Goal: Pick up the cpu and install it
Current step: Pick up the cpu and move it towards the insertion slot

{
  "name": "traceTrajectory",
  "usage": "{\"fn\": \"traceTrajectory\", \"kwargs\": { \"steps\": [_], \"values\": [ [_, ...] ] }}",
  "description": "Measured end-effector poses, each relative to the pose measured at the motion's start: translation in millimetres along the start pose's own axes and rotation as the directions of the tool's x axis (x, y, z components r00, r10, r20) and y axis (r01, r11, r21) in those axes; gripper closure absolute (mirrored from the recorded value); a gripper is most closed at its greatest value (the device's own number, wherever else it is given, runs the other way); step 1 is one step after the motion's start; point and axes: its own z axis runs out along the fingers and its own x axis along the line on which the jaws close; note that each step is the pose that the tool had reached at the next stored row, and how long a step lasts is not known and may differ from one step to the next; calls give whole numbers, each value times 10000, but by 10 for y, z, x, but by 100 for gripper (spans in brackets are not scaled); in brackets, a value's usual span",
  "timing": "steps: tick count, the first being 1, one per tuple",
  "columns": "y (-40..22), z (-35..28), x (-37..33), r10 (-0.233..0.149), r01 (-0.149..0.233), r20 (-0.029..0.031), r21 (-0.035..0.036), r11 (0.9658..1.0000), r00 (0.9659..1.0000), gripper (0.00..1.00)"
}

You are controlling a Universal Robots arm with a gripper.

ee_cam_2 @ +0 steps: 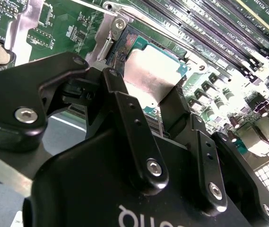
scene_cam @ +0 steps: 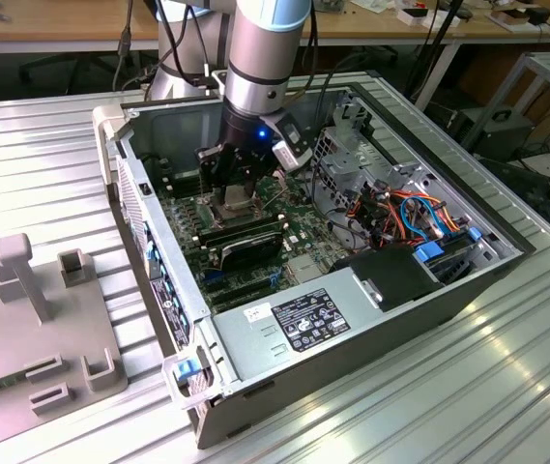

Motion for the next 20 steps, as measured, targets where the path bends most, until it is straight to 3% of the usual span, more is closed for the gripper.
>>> {"fn": "traceTrajectory", "kwargs": {
  "steps": [16,20],
  "values": [
    [3,40,0,0,0,0,1,10000,10000,45],
    [4,-21,0,0,0,0,0,10000,10000,45]
  ]
}}
